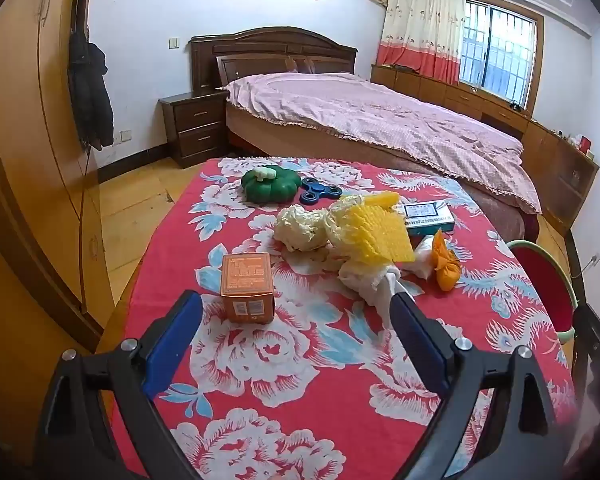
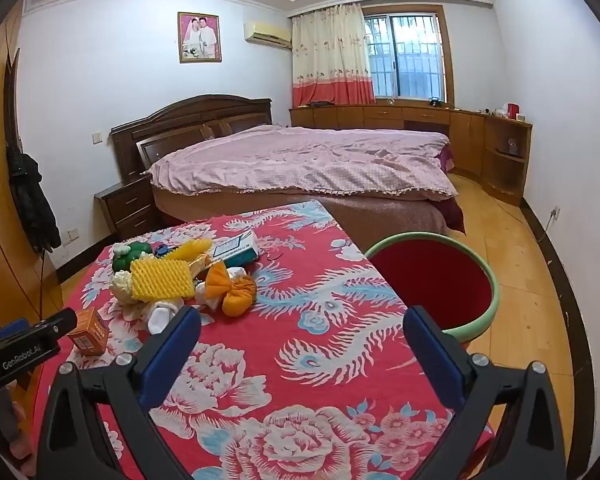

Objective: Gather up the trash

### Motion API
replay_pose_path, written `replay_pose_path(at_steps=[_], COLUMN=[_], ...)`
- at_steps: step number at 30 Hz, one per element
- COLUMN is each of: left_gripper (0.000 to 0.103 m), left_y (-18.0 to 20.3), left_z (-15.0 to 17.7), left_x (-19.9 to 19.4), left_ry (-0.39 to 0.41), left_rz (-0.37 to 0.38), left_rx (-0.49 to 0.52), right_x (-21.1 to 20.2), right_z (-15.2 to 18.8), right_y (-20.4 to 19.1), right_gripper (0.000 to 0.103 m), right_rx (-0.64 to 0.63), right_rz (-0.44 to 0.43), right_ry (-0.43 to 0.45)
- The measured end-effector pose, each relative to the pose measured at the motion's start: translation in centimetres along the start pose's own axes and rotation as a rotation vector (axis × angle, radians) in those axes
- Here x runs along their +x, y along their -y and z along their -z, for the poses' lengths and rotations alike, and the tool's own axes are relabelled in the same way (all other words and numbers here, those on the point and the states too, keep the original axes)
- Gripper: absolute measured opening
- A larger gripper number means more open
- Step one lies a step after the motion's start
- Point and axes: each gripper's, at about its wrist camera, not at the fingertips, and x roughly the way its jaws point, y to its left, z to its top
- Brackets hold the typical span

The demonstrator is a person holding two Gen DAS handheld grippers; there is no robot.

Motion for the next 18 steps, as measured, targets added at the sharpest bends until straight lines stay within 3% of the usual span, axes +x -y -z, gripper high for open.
replay_pose_path(at_steps=[18], left_gripper=[0.095], left_y=[-0.02], left_z=[0.02], left_x=[0.05], left_ry=[0.012], left_rz=[0.003], left_rx=[-0.001], right_x=[-0.13], right_z=[-0.16], right_y=[0.10], right_gripper=[0.103], right_rx=[0.004], right_rz=[0.007], right_ry=[-0.019])
